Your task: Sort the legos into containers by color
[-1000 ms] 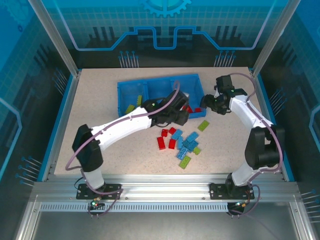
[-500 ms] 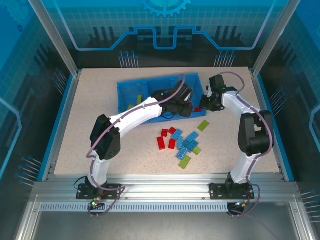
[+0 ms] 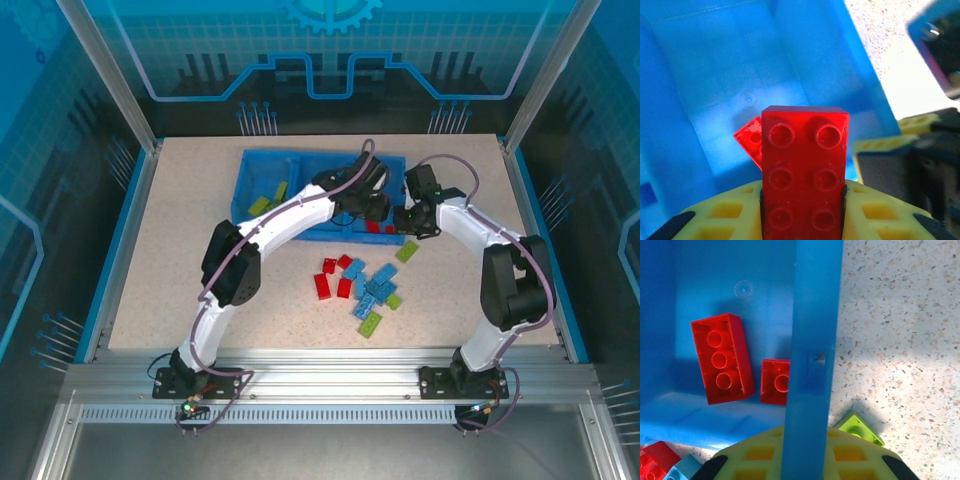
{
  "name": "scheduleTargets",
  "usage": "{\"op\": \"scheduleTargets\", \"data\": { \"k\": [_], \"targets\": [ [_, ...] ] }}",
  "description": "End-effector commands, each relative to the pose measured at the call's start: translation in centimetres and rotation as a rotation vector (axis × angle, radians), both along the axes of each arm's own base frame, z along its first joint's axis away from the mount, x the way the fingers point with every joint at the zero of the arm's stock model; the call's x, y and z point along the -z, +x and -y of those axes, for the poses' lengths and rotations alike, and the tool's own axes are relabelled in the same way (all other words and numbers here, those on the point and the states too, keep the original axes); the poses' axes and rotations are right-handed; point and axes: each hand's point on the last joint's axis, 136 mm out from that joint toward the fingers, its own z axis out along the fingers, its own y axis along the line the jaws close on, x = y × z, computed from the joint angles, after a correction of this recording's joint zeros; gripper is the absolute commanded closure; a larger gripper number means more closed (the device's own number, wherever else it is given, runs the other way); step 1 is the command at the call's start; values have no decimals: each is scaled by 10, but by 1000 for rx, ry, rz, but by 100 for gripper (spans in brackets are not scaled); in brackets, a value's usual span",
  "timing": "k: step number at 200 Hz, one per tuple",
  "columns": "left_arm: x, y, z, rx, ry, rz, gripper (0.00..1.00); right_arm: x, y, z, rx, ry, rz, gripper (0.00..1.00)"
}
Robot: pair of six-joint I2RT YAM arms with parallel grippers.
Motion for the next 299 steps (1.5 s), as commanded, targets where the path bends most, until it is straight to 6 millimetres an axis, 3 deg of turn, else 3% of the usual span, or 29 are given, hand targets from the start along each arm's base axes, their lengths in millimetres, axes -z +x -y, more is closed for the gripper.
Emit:
{"op": "scheduleTargets", "data": {
  "k": [1,19,30,40,59,78,108,139,149,172,214,245,299],
  "targets": [
    [4,10,3,24,13,-2,62,-5,-7,5,35,22,-15,84],
    [13,16,3,2,19,-23,53,-13,-9,6,43,23,-8,57],
    [15,17,3,-8,14,-34,49,-20,-11,5,47,41,9,33],
    [14,16,3,-12,6,-40,40,-29,-14,4,55,63,25,27],
    [1,13,2,-25,-20,-37,16,-45,-27,1,70,107,46,25],
    [-26,8,-6,-47,-47,-6,2,-54,-50,0,101,141,38,26],
    [-68,-4,-39,-121,-91,37,1,-60,-104,-15,139,186,-18,29],
    [-93,-21,-85,-209,-141,74,1,-40,-162,-42,185,211,-106,30],
    [-96,-27,-102,-236,-139,91,1,-23,-181,-47,204,202,-143,30],
    [-86,-39,-142,-308,-119,79,1,-6,-201,-56,218,167,-163,29],
    [-51,-66,-198,-404,-70,15,1,8,-207,-82,189,136,-197,28],
    [-31,-86,-217,-430,-43,-14,1,12,-201,-103,171,140,-208,28],
    [-9,-110,-230,-458,-40,-55,1,25,-193,-111,182,103,-225,30]
  ]
}}
